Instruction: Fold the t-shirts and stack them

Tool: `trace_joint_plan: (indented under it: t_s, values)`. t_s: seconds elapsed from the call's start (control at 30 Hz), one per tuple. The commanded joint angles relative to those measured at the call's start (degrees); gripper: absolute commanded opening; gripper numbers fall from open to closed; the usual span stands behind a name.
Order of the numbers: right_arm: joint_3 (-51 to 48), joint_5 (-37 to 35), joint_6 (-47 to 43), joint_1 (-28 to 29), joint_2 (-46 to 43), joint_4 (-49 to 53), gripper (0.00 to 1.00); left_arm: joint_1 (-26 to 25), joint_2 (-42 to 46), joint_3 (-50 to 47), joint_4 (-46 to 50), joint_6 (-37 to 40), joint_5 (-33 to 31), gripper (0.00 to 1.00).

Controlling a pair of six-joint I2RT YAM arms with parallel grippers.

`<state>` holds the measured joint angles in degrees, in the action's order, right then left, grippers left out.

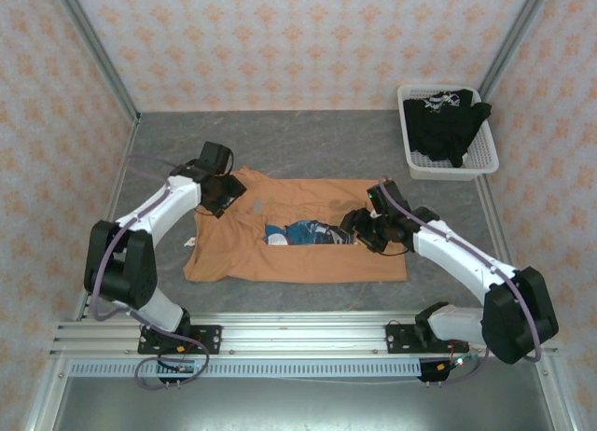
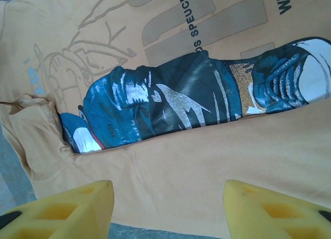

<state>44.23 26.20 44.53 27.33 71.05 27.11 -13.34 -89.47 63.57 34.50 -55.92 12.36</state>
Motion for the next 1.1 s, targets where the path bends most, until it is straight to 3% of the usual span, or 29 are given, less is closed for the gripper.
trace_joint_plan:
  t_s: [0.0,0.17,0.4,0.97,1.07]
  values:
    - [1.02,0.24,0.04,-0.26,1.1,-1.38,0.58,-3.85,-1.41,-3.24,-2.51,-1.88,2.86,0.6]
    - [1.96,3.88,-0.66,-0.21,1.39,-5.25,0.58,-7.43,-6.66,-1.58,-4.6,-1.3,3.49,0.53]
    - [2.82,3.72,-1.16,-0.24,0.91,-4.08,0.58,-8.27,-12.33,1.42,-3.74,1.59,2.5,0.38]
    - [1.74,2.98,-0.28,-0.26,0.5,-4.35,0.58,-11.17,-17.68,6.5,0.86,4.53,0.76,0.26]
    - [1.85,2.93,-0.39,-0.26,0.65,-4.17,0.58,-11.31,-18.61,7.3,1.47,5.37,0.57,0.18]
